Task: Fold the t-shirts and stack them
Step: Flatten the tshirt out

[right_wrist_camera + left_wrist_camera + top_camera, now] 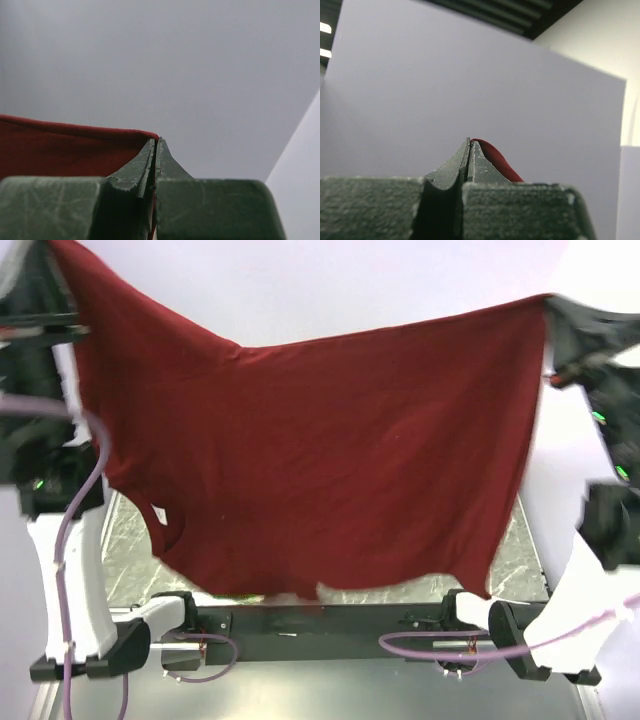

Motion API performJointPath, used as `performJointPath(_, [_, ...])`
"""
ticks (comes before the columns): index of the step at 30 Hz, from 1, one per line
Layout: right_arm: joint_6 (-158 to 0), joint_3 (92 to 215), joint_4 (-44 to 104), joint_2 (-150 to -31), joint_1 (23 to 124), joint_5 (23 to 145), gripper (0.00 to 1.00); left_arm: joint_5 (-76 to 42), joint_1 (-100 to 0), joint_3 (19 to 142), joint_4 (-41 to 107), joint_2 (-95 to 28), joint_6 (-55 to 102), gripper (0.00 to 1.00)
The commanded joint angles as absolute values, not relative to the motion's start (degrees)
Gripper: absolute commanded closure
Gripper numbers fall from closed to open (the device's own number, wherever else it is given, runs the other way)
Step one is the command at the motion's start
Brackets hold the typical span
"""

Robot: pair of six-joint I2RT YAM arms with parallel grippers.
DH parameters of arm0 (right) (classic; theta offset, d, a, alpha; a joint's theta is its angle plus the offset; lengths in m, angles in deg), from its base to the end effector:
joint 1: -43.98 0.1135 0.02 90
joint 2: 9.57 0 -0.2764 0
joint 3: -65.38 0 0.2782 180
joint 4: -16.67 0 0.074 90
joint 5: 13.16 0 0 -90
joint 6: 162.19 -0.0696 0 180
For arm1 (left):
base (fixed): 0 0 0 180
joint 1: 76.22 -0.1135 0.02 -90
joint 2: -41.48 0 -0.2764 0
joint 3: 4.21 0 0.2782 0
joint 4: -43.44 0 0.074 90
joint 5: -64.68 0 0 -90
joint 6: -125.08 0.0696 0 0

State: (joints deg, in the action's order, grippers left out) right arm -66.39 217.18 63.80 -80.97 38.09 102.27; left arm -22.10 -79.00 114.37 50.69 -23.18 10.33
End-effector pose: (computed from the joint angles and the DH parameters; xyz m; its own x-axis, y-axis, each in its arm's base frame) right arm 0.0952 0.0202 0.7248 0.5696 -0.1505 -0.8080 -0.2080 0.9247 -0.3189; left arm 0.1348 0.0026 0.7139 0.8036 -0.3795 -0.4585 0.3469 0.9246 -0.1572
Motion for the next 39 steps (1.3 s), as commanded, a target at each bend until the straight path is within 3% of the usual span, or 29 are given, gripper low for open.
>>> performJointPath(1, [-67.1,206.0,60.3,-80.9,37.6,105.3,1.0,-21.3,-78.9,109.6,49.9,-25.6,9.9,0.99])
performJointPath(9, [-70.5,169.8,43.9,-82.2,37.7,114.0,1.0,-18.8,-78.9,93.7,55.0,-33.8,11.1,0.99])
performJointPath(13, [-69.5,161.5,35.8,-90.0,38.9,114.5,1.0,-17.0,-78.9,88.0,60.8,-44.0,12.2,0.99])
performJointPath(18, [-68.2,165.8,36.2,-104.7,41.2,113.0,1.0,-15.6,-78.9,89.0,63.4,-58.0,10.8,0.99])
performJointPath(25, [-68.1,181.3,42.2,-124.4,43.7,104.5,1.0,-15.3,-78.5,105.8,54.3,-79.5,9.9,0.99])
performJointPath(33, [-69.8,192.2,44.3,-131.9,45.5,99.4,1.0,-15.6,-78.5,117.2,48.7,-89.1,10.9,0.99])
performJointPath(39, [-69.9,190.8,44.2,-130.7,45.5,99.8,1.0,-12.8,-79.0,115.7,49.9,-87.5,12.4,0.99])
